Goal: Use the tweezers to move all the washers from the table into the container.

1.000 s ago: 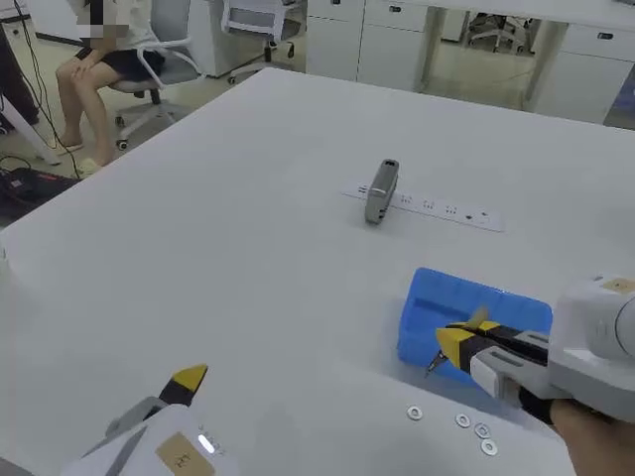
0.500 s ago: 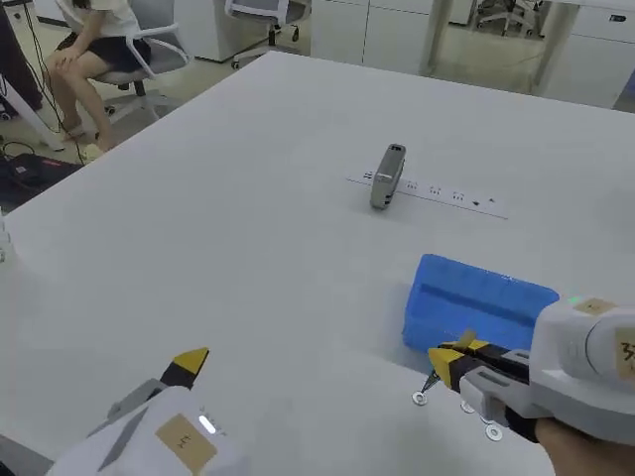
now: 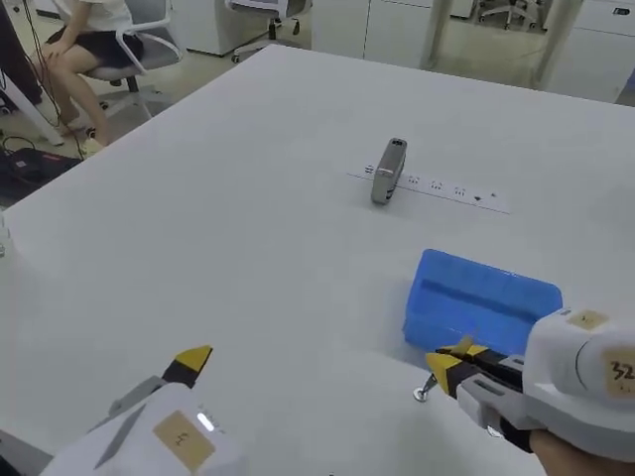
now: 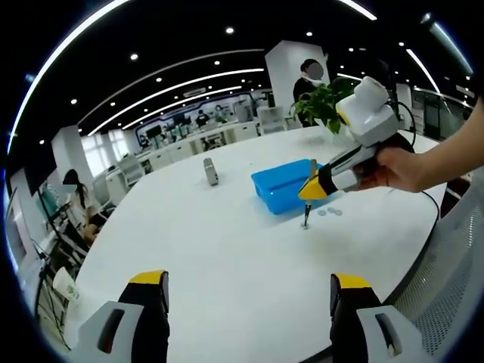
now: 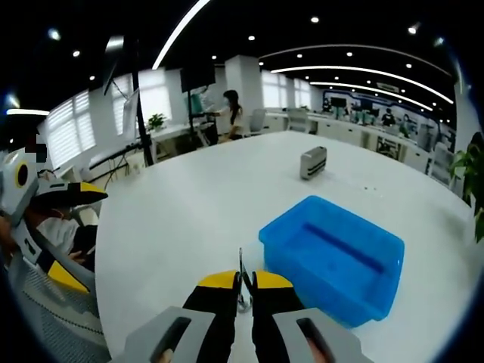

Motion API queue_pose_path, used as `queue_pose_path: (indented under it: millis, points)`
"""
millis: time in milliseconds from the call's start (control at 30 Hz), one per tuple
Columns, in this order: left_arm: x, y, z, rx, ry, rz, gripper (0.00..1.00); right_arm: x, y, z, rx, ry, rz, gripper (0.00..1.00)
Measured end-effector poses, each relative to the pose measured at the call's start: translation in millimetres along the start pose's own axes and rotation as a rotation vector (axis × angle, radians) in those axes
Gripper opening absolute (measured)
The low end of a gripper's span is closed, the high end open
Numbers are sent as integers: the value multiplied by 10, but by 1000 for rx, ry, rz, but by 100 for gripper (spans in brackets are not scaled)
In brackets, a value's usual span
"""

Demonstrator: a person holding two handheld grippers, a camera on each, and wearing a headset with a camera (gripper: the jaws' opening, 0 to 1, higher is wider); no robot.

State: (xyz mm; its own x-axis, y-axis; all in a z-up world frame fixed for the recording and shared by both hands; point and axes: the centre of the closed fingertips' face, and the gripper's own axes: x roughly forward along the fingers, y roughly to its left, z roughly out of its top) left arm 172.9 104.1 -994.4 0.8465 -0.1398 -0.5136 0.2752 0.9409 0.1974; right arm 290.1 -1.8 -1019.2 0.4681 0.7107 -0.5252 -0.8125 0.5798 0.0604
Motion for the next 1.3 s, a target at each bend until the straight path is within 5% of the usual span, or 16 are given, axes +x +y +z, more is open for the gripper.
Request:
queue_pose_path:
  millis: [467, 867, 1300]
  points:
    - [4, -5, -10, 5, 3, -4, 89, 0, 11, 6, -14, -22, -22, 1]
    - [4, -7, -7, 10, 3, -4, 89, 20, -15, 17, -60, 37, -23, 1]
    - [1, -8, -11, 16, 7, -3, 89, -28, -65, 31, -23, 70, -12, 0]
